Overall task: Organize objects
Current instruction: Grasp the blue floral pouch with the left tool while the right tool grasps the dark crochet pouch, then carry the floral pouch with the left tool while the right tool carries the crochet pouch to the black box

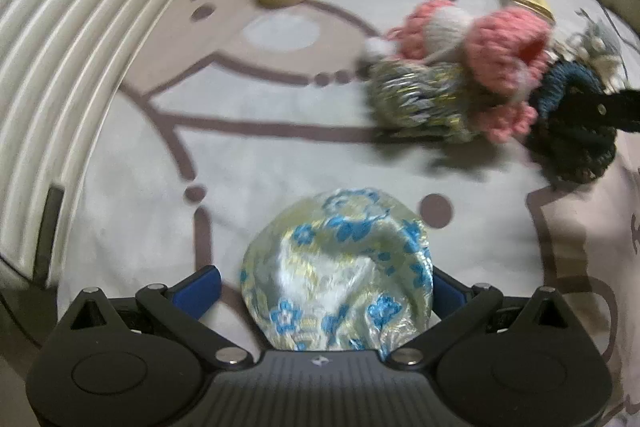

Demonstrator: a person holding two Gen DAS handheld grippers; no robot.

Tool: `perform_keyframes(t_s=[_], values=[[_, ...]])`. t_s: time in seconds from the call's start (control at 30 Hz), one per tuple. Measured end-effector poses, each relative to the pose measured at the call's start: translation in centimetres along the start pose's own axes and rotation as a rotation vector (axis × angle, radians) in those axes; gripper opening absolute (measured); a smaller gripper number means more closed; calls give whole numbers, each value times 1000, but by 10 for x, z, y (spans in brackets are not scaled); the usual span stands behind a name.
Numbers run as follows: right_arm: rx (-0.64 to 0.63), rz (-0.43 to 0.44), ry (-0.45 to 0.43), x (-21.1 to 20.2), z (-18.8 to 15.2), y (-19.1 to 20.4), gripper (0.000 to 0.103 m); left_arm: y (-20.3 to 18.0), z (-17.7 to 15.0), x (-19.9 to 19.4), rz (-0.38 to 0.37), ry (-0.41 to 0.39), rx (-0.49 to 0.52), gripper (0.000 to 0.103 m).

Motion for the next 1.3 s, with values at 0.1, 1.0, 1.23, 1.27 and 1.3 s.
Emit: perform_keyframes(t_s=[0.1,1.0,1.23,1.27,1.3], values=[[13,23,16,3,-2,3,103,11,-4,2,-29,16,-61,103],[33,127,82,-53,2,32,46,5,8,-51,-2,-105,-109,84],[41,99,-27,-100,21,35,46,2,28,-104,-17,-208,-77,84],[34,94,-37,-106,23,36,46,0,29,-112,-18,-219,-68,84],[28,89,-47,-113,25,37,46,-1,31,-119,-20,-233,-59,84]])
Point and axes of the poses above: each gripper's, at about its wrist camera, not at the fingertips, and x roughly the way its jaws point, y to its left, z to its top, the point moved 5 cm from there along x, roughly the way its jaws point, and after that the axes turned 9 degrees about -y, right-handed, at the moved point
